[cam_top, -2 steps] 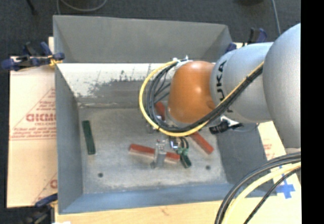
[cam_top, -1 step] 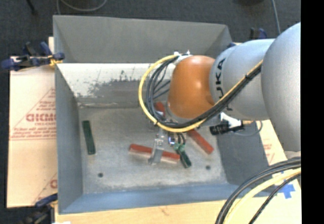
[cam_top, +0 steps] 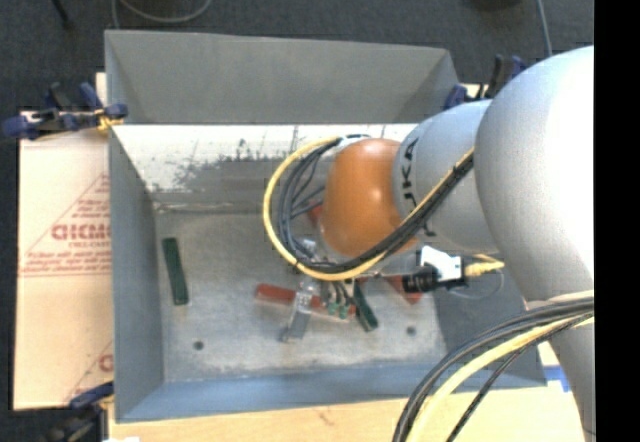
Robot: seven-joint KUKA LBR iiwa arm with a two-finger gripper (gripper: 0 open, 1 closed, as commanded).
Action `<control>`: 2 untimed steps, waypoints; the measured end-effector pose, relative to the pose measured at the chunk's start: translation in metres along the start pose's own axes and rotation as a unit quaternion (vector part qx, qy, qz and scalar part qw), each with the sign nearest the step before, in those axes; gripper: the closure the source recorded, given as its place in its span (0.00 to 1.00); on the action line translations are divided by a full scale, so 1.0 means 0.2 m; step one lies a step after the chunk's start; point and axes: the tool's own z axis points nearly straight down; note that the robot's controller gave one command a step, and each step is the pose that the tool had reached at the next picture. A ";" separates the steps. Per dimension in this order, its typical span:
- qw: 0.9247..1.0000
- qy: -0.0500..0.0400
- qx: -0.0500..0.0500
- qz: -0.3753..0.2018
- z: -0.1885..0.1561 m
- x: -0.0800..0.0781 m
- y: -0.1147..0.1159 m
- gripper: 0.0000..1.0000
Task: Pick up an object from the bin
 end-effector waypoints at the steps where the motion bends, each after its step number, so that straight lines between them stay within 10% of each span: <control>1: 1.000 -0.001 0.000 0.000 0.00 0.00 0.00 0.00; 2: 1.000 -0.001 -0.001 0.002 -0.01 0.00 0.00 1.00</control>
Offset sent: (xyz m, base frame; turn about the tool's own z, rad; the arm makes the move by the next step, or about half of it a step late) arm 0.0000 0.0000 0.0000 0.0000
